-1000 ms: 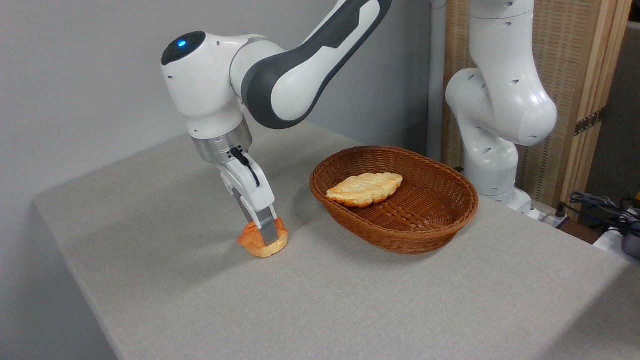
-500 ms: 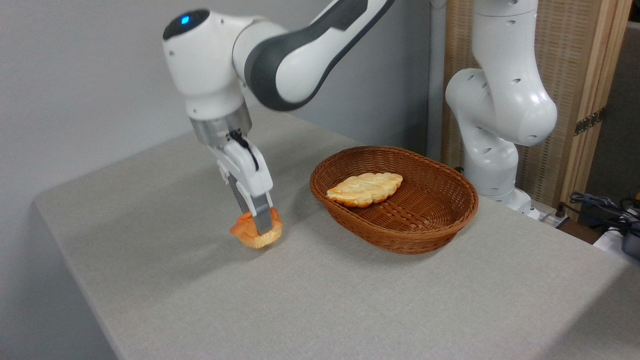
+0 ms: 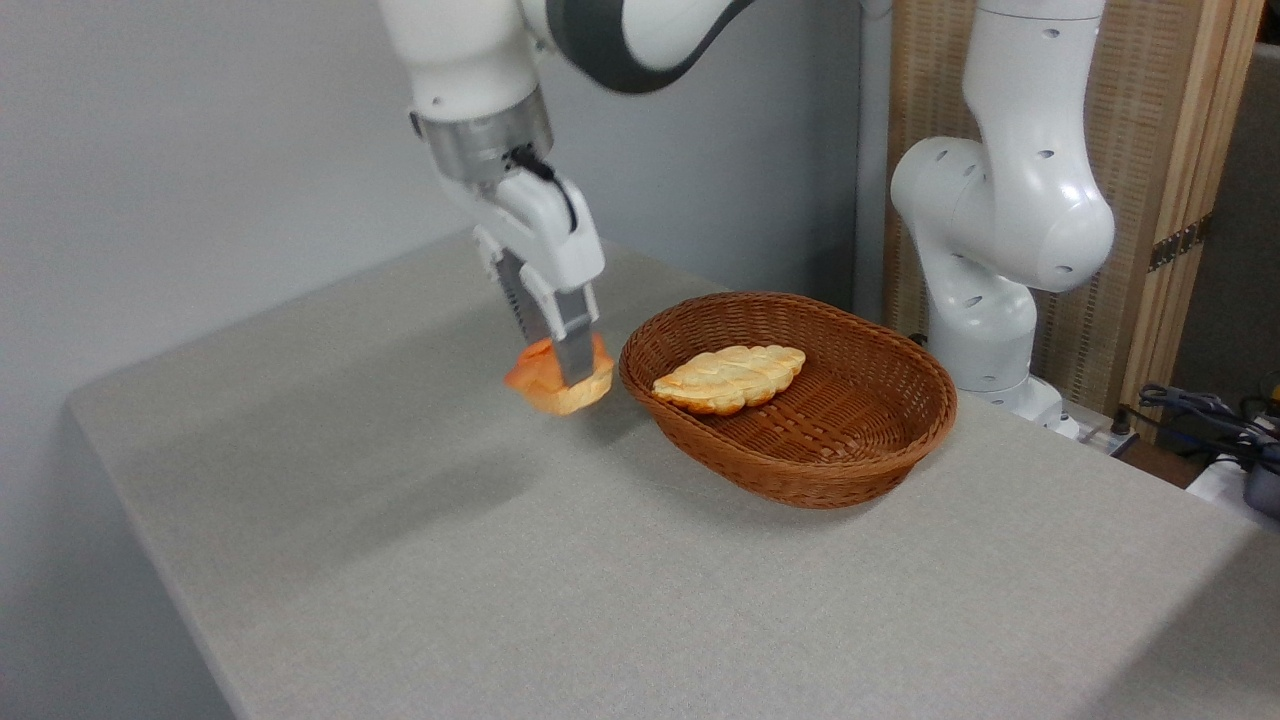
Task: Put bread into the basket
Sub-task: 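Lift the held roll and carry it toward the woven basket, then lower the roll into the basket onto the flat bread slice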
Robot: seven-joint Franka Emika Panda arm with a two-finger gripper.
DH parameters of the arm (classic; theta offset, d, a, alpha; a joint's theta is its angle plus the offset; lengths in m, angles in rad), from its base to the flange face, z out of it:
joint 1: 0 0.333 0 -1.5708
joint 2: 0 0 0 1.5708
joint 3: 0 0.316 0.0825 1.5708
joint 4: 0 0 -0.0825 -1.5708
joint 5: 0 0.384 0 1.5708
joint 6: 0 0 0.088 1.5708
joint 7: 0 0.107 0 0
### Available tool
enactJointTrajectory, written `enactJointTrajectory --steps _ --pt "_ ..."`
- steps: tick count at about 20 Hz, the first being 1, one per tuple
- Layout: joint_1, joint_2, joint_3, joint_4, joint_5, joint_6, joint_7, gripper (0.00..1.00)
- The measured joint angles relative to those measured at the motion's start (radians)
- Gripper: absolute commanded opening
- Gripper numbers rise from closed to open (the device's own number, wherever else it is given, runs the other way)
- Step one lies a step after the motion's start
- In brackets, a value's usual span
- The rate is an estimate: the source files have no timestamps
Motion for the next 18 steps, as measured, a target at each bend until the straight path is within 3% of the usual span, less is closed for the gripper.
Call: enactJointTrajectory --steps 3,7,11,16,18 --pt "0.0 -0.028 0.019 -0.002 0.0 -0.058 0.028 0.7" --pt "0.001 -0.075 0.034 -0.035 0.0 -0.145 0.071 0.81" --pt "0.0 -0.143 0.033 -0.121 0.0 -0.183 0.149 0.82" --pt "-0.001 -0.213 0.031 -0.226 0.0 -0.19 0.185 1.0" --pt "-0.003 -0.222 0.026 -0.251 0.0 -0.19 0.186 1.0"
